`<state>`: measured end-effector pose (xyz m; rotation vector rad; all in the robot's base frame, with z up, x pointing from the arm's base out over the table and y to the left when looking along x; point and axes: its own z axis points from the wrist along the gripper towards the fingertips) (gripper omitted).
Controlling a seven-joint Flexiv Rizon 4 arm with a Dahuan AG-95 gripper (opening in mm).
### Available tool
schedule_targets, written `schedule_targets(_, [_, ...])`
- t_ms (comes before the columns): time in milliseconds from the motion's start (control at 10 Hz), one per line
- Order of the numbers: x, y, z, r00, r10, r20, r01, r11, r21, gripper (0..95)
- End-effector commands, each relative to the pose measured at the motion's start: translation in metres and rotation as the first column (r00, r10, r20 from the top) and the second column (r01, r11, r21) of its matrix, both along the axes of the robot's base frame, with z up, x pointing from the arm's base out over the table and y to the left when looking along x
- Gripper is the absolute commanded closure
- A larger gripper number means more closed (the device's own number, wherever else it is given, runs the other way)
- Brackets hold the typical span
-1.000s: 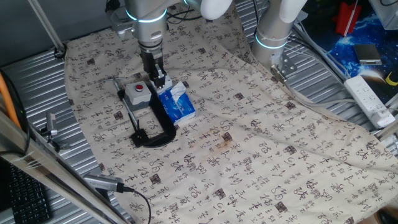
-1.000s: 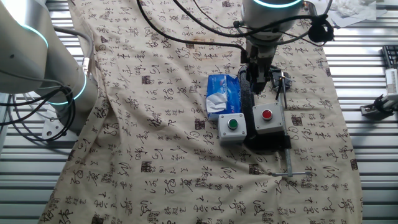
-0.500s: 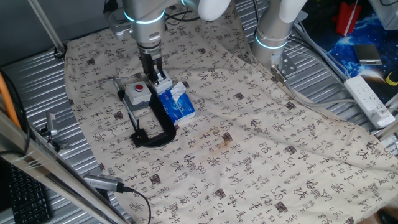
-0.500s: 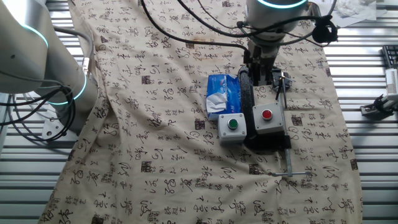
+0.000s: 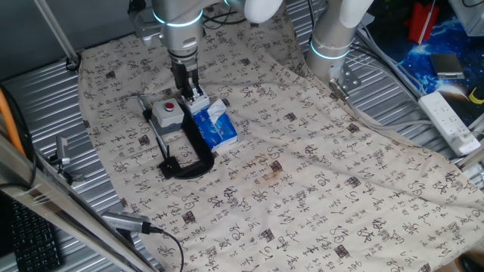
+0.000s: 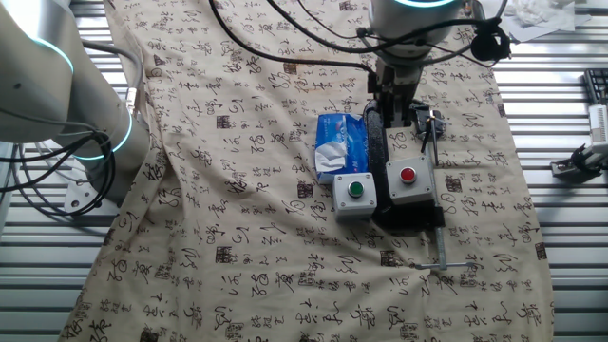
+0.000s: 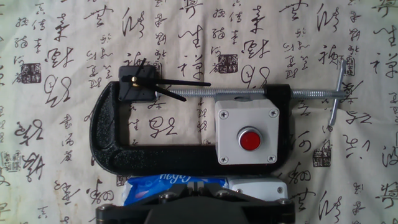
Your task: Turn the hands of a clock
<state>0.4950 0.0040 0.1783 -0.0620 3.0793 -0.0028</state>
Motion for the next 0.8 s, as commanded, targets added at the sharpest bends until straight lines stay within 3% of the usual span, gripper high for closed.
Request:
schedule_targets(100, [0.0000,0.0006,0.0001,1.000,0.003,-0.001,-0.003,1.000,0.002,95.0])
schedule_targets(800, [-0.0006,0.0008,0.0005,1.000,-0.004,-0.006,0.004,1.000,0.003,95.0])
